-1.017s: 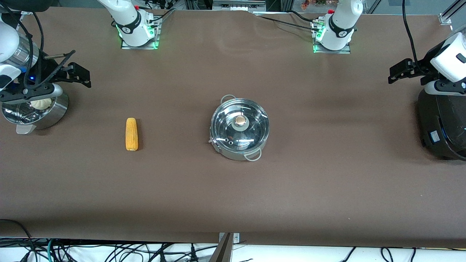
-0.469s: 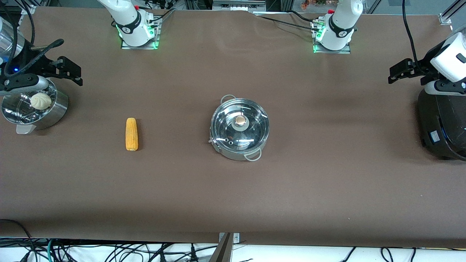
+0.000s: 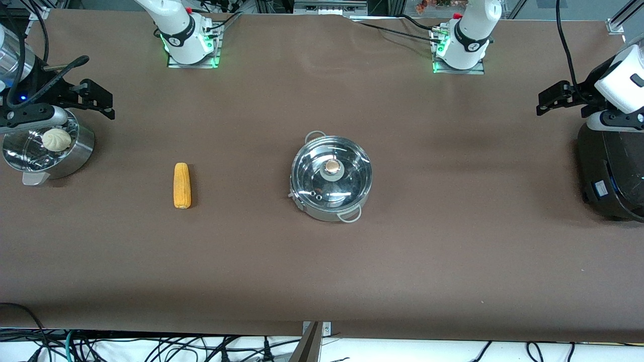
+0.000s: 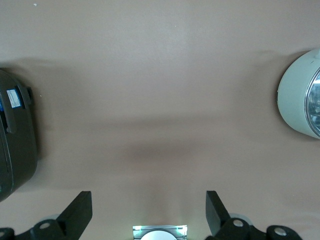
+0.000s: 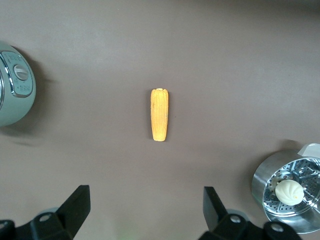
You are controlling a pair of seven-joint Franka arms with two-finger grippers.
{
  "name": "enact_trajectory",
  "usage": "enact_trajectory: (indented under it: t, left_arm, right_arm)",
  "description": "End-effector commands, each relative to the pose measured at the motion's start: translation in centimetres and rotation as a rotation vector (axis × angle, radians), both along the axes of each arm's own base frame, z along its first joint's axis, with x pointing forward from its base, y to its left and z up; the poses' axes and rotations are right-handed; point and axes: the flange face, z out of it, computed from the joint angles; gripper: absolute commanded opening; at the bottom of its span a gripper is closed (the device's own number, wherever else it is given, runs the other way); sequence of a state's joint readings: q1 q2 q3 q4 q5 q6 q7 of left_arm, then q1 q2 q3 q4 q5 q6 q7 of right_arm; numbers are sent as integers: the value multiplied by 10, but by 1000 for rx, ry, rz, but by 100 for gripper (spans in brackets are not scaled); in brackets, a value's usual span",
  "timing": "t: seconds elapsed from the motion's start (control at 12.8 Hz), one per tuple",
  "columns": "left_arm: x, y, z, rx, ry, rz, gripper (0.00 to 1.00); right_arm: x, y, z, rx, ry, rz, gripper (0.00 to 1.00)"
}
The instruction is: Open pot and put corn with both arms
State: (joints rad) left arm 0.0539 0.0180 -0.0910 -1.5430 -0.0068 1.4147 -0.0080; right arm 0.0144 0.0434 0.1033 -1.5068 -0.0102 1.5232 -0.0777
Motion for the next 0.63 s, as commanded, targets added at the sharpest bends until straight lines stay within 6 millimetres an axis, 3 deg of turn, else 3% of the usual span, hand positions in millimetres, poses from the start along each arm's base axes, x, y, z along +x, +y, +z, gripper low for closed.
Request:
enact_trajectory:
  t: [0.0,0.31,0.55]
  left_arm:
    - [0,3,5,-19,4,-22,100]
    - [0,-17,2,-26,9,-60,100]
    - [-4,-66,0,-27,10,-137,100]
  right_arm:
    - [1,-2,5,-8,-11,-13,100]
    - [2,-3,5,-8,-14,-16,100]
    - [2,-4,5,-8,-14,-18,100]
